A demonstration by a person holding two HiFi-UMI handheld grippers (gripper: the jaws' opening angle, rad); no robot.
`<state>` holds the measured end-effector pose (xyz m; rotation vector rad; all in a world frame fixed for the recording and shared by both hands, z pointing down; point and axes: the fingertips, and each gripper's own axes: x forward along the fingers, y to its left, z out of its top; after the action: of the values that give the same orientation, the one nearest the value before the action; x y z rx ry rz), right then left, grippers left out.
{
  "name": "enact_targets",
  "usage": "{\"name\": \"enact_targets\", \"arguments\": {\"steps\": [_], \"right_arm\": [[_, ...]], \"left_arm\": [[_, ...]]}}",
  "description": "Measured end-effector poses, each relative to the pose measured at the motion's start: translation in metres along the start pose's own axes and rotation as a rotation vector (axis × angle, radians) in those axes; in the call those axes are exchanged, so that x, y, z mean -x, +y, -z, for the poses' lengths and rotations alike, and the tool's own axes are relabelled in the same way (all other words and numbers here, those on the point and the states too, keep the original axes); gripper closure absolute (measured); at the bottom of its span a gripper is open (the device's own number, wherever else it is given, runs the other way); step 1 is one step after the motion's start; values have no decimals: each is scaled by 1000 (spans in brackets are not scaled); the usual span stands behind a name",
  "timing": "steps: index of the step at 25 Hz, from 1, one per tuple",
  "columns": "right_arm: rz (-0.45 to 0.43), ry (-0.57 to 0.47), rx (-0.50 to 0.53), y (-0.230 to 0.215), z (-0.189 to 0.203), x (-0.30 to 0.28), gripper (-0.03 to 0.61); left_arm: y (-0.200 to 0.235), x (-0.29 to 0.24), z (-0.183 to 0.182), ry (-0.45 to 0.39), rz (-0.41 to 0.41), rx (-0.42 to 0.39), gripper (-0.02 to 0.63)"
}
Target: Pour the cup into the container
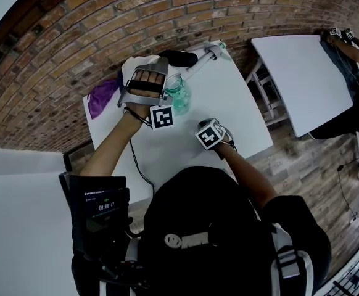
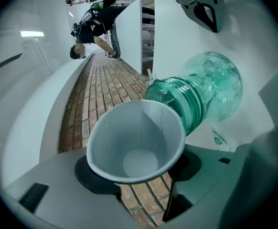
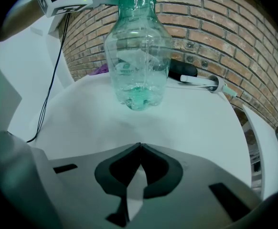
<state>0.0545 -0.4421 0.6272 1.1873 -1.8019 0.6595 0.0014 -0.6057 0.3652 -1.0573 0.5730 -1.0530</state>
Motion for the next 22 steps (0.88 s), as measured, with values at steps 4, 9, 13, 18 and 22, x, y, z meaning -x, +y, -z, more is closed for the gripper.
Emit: {"name": "enact_targets", "arguments": {"steps": [4, 9, 13, 18, 22], "right_arm": [[0, -1, 3, 0, 0, 0, 574], [0, 4, 4, -1, 3, 1, 574], [4, -1, 5, -5, 1, 1, 574], [0, -4, 5, -1, 1, -1, 574], [9, -11, 15, -2, 1, 1, 574]], "left_arm": [[2, 0, 0, 5, -20, -33, 321], [1, 1, 2, 4, 39, 153, 321], [10, -3, 6, -1, 69, 316, 321], [-22, 1, 5, -27, 311, 473, 321], [-30, -1, 15, -22, 420, 713, 321]]}}
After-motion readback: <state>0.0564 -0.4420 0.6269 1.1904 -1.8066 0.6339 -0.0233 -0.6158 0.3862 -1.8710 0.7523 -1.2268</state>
